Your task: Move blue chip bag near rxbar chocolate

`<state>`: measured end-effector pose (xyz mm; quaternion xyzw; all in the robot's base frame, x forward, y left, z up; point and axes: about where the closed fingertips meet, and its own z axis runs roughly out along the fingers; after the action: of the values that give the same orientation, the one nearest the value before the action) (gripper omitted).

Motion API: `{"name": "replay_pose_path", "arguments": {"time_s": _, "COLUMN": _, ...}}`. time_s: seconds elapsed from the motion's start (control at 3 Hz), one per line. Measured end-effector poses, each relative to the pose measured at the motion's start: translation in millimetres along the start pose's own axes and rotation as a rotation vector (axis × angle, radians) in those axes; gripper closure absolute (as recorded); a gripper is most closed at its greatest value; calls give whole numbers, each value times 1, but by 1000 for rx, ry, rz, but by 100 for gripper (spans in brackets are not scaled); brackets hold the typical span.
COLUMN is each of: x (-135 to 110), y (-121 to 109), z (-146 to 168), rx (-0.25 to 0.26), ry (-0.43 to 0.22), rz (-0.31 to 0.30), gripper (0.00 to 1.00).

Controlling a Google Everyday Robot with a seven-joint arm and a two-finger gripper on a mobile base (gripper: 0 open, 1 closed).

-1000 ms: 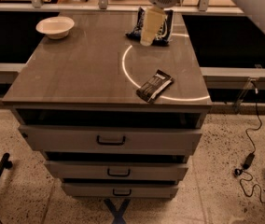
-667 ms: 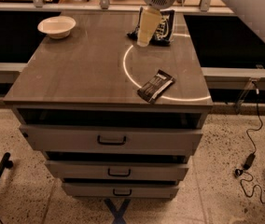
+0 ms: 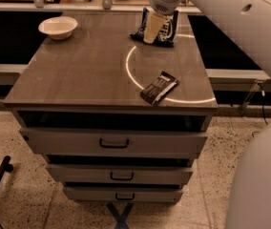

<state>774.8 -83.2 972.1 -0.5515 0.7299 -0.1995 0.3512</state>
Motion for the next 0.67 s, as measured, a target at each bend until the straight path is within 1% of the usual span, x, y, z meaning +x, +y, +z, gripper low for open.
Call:
{"name": "replay_pose_path", "arguments": {"time_s": 0.33, "x": 4, "y": -12, "z": 29, "rx": 31, "ry": 0, "rz": 34, "gripper": 0}}
{"name": "replay_pose_path", "arguments": {"time_s": 0.67, "x": 14, "y": -21, "z": 59, "rx": 39, "ry": -23, "rz": 156, "gripper": 0}}
